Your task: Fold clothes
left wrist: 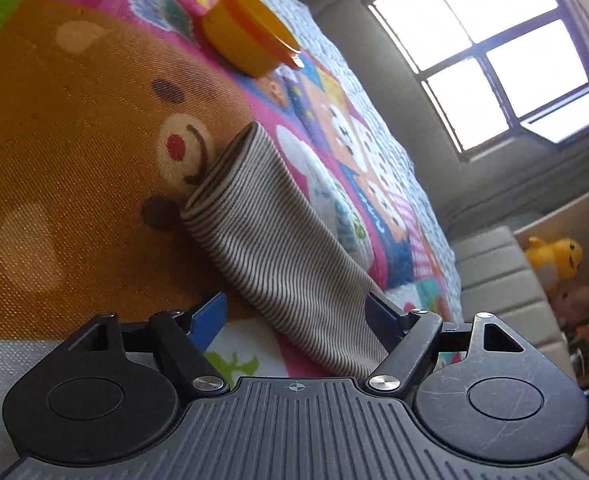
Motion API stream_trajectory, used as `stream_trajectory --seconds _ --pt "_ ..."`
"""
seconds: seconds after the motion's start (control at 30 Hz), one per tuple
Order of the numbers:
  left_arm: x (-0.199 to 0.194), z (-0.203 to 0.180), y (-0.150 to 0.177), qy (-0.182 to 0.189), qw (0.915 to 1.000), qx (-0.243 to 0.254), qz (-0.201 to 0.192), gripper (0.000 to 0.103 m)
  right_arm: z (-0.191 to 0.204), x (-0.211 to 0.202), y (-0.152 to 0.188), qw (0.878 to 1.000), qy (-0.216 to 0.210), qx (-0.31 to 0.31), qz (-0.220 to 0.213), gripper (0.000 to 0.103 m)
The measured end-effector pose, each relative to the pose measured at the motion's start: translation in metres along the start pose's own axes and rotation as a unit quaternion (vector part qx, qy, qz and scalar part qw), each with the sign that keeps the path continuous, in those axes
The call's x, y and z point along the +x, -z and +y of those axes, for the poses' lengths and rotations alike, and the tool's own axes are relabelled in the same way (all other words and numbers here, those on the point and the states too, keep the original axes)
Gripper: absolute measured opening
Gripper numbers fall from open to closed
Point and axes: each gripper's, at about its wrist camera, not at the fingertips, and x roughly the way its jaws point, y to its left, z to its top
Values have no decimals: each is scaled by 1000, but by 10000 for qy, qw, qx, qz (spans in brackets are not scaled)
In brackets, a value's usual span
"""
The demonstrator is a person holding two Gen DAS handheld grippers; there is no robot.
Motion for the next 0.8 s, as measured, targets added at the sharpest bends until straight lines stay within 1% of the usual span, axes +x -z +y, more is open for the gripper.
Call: stream_trajectory --seconds 0.03,0.07,0.1,0.13,0.17,0.23,0.27,0.3,0.37,0.43,0.47,0.5,0.53,0.57,0.6,0.63,0.67,0.7,0.73,0.77,0.8 --pt "4 -2 -1 -39 9999 -45 -89 80 -2 5 9 9999 -113 23 66 103" --pt "9 -6 -2 -124 9997 -14 -211 79 -5 10 18 9998 -81 52 167 103" --pt "15 -10 -3 -253 9991 85 -324 72 -8 14 21 9994 29 153 304 103" --pt "21 -15 -3 -392 9981 205 -427 60 -10 17 20 9989 64 270 382 103" --pt "26 -20 -4 -543 9967 344 -490 53 -14 17 19 9985 -10 363 405 103" --pt "37 -32 -5 -853 9926 640 -580 26 -22 21 18 9972 -116 546 506 103" --pt "40 -38 -7 -963 9904 772 -622 20 -24 23 18 9966 -144 590 557 103" --pt "41 -45 -9 -1030 9883 892 -683 18 -27 26 17 9960 -173 634 608 103" --pt "38 -65 -12 -1119 9829 1171 -875 9 -26 31 16 9957 -193 584 696 103" --pt "30 -82 -16 -1050 9808 1252 -1063 8 -26 34 15 9954 -240 540 751 103" --pt "24 -84 -16 -980 9820 1169 -1116 8 -30 32 13 9947 -357 631 727 103" --pt "18 -83 -13 -862 9842 1033 -1149 12 -35 30 11 9934 -504 763 690 103" --pt "12 -82 -10 -727 9863 893 -1181 19 -40 28 10 9917 -650 895 652 103" --pt "6 -77 -4 -583 9880 713 -1237 29 -46 26 8 9896 -797 1026 615 103" --pt "-1 -70 3 -436 9892 514 -1304 52 -51 24 6 9871 -943 1157 577 103" --pt "-5 -63 10 -327 9901 243 -1344 68 -54 25 5 9854 -1008 1247 573 103" --pt "-7 -50 19 -236 9902 -209 -1359 72 -54 25 5 9855 -996 1241 587 103" --pt "-6 -38 25 -142 9885 -710 -1329 76 -52 25 5 9863 -966 1195 601 103" --pt "-2 -29 29 -121 9850 -1112 -1314 79 -50 26 5 9870 -936 1149 615 103" --pt "2 -21 32 -131 9803 -1472 -1313 81 -49 26 5 9878 -906 1104 630 103" --pt "7 -16 34 -193 9762 -1665 -1374 84 -47 26 5 9884 -876 1058 644 103"
